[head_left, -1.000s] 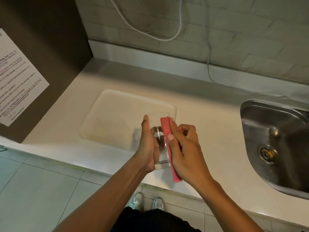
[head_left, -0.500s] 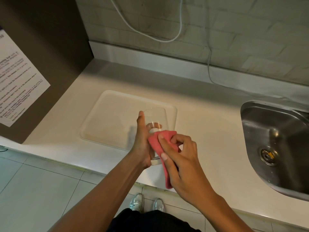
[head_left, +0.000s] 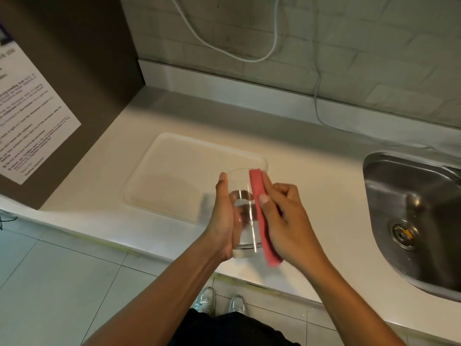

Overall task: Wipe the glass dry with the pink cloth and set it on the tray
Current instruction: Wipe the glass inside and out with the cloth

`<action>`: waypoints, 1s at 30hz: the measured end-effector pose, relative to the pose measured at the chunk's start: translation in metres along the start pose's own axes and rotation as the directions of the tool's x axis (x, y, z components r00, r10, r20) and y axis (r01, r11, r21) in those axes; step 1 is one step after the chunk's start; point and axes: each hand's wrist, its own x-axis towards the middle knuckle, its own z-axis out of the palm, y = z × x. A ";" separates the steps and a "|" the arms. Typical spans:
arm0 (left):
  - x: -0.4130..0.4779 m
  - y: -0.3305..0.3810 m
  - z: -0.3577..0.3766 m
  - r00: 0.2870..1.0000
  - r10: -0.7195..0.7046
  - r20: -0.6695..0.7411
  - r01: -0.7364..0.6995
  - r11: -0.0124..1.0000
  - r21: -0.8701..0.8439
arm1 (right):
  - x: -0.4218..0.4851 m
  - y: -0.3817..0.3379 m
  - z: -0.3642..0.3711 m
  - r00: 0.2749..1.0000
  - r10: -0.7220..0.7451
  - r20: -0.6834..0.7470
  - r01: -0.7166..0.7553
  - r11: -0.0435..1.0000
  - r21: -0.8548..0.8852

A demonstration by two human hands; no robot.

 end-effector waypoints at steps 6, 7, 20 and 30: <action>0.001 0.005 -0.002 0.997 0.053 0.055 -0.051 0.998 -0.022 | -0.017 -0.011 0.014 0.968 -0.250 0.013 0.245 0.936 -0.253; 0.001 0.003 -0.004 0.997 0.048 0.052 -0.047 0.999 -0.016 | -0.021 -0.007 0.014 0.968 -0.249 0.017 0.246 0.938 -0.245; -0.004 -0.001 -0.002 0.999 0.030 -0.016 -0.030 0.999 -0.033 | -0.008 0.000 -0.001 0.995 -0.100 0.019 0.101 0.994 -0.036; -0.005 0.006 0.002 0.998 0.044 0.038 -0.043 0.999 -0.004 | -0.005 -0.012 -0.008 0.987 -0.160 -0.005 0.158 0.978 -0.138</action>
